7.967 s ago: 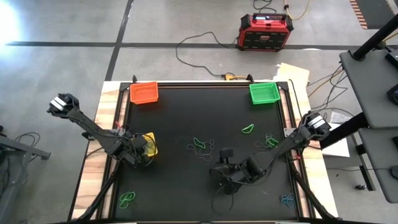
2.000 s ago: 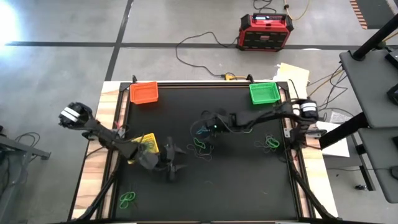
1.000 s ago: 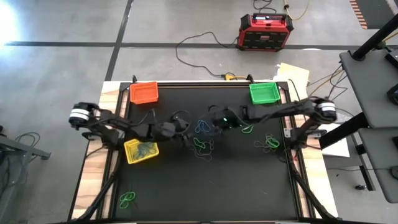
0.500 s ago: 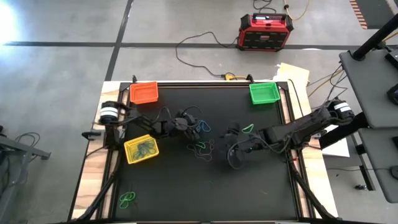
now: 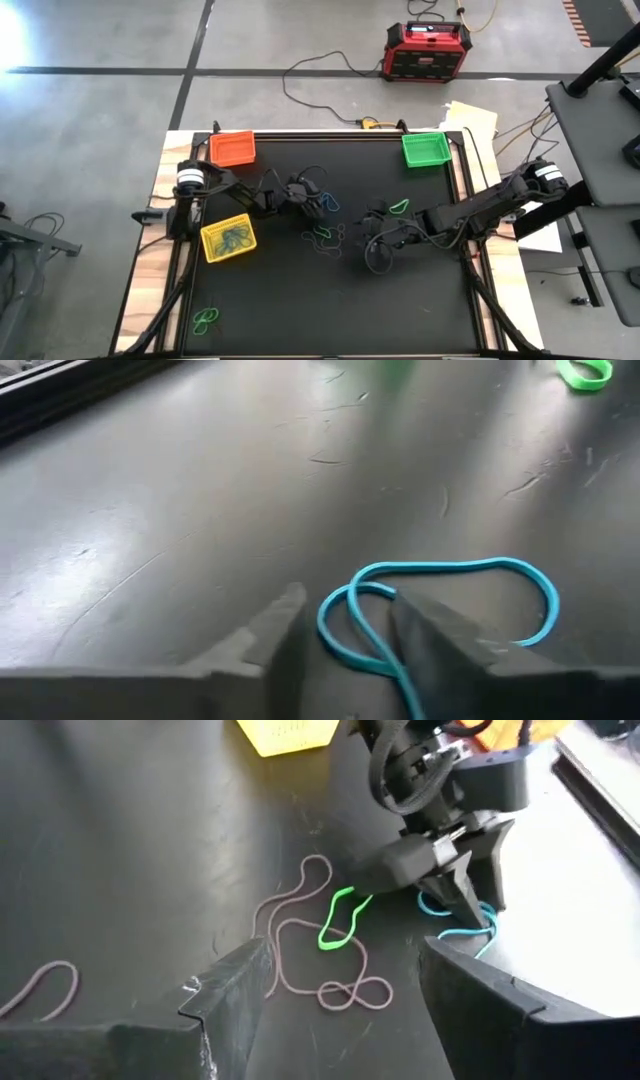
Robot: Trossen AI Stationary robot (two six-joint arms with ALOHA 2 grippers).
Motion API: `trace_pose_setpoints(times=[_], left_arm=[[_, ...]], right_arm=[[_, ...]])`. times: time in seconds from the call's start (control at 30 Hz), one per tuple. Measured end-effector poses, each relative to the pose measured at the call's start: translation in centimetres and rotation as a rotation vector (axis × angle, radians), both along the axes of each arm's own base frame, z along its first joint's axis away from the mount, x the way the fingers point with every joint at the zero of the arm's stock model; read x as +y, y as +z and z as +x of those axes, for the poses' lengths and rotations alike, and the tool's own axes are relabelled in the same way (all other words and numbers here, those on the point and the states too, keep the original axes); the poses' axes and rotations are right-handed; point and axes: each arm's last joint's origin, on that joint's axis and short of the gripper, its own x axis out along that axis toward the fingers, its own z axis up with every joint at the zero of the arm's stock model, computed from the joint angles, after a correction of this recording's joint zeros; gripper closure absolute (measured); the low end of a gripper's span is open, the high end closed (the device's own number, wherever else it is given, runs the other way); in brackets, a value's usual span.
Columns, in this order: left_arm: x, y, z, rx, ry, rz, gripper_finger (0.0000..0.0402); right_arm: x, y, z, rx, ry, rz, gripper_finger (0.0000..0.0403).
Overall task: Sort rubber bands into baskets
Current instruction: Put the blue rubber band into the yellow bin
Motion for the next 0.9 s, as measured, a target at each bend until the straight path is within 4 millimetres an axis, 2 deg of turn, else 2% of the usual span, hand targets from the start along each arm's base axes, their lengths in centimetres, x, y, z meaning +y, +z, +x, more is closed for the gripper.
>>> trace_pose_setpoints(times=[0.17,0.3,0.4,0.5,0.67,0.9], left_arm=[[-0.2,-0.4,-0.3,0.002,-0.011,-0.006,0.0384],[-0.3,-0.1,-0.5,0.001,-0.01,-0.008,0.0393],[-0.7,1.0,-0.5,-0.008,-0.023,-0.002,0.04],[-1.4,2.6,-0.9,0.022,-0.055,0.013,0.0401],[-2.7,7.8,-1.3,-0.037,-0.114,0.051,0.0401],[-6.0,13.0,-4.0,-0.003,-0.216,0.05,0.0402]], right_arm=[[-0.1,0.0,0.0,0.001,0.006,-0.016,0.0165],[-0.1,0.0,0.0,0.002,0.008,-0.019,0.0168],[-0.1,0.0,0.0,0.003,0.008,-0.018,0.0168],[-0.1,0.0,0.0,0.006,0.006,-0.016,0.0168],[-0.1,-0.1,-0.1,0.012,0.003,-0.013,0.017],[-0.1,0.0,-0.1,0.012,0.002,-0.011,0.017]])
